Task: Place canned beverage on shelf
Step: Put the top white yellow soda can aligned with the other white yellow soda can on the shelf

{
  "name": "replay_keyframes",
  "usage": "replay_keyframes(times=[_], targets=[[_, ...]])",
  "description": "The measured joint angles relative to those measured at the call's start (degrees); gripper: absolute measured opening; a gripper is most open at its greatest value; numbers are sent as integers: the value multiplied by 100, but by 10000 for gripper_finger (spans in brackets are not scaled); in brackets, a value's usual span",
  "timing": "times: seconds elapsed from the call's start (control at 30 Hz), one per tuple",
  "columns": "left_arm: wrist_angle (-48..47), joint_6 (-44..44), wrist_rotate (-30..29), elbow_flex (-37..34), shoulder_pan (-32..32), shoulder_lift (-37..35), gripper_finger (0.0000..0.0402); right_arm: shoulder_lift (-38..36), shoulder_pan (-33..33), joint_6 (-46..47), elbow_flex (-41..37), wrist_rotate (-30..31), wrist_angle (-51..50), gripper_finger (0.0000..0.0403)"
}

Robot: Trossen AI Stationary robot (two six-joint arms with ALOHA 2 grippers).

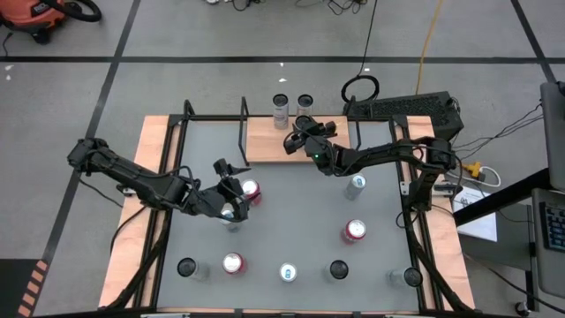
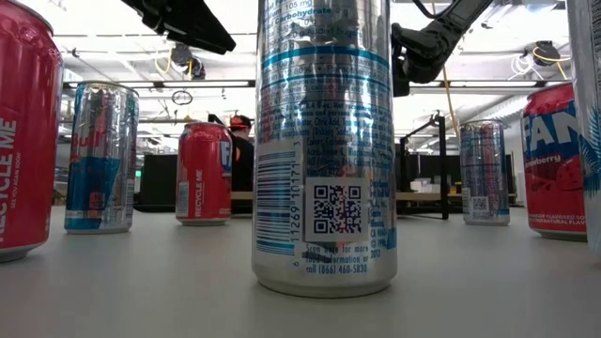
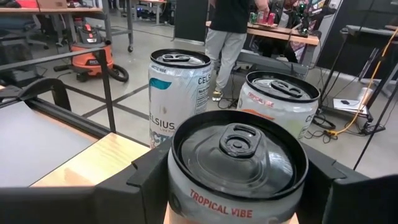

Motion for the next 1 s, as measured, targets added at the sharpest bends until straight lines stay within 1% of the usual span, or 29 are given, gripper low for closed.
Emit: replay_keyframes(times=[0.43,0.83,1.0], targets=[[0,-3,0,0,0,0,365,0,-7,-64,0,4,4,222],[0,-20,0,0,0,0,365,4,-11,44,-2,9,-1,279],[0,-22,0,0,0,0,365,7,-11,-168,-4,4,293,294]])
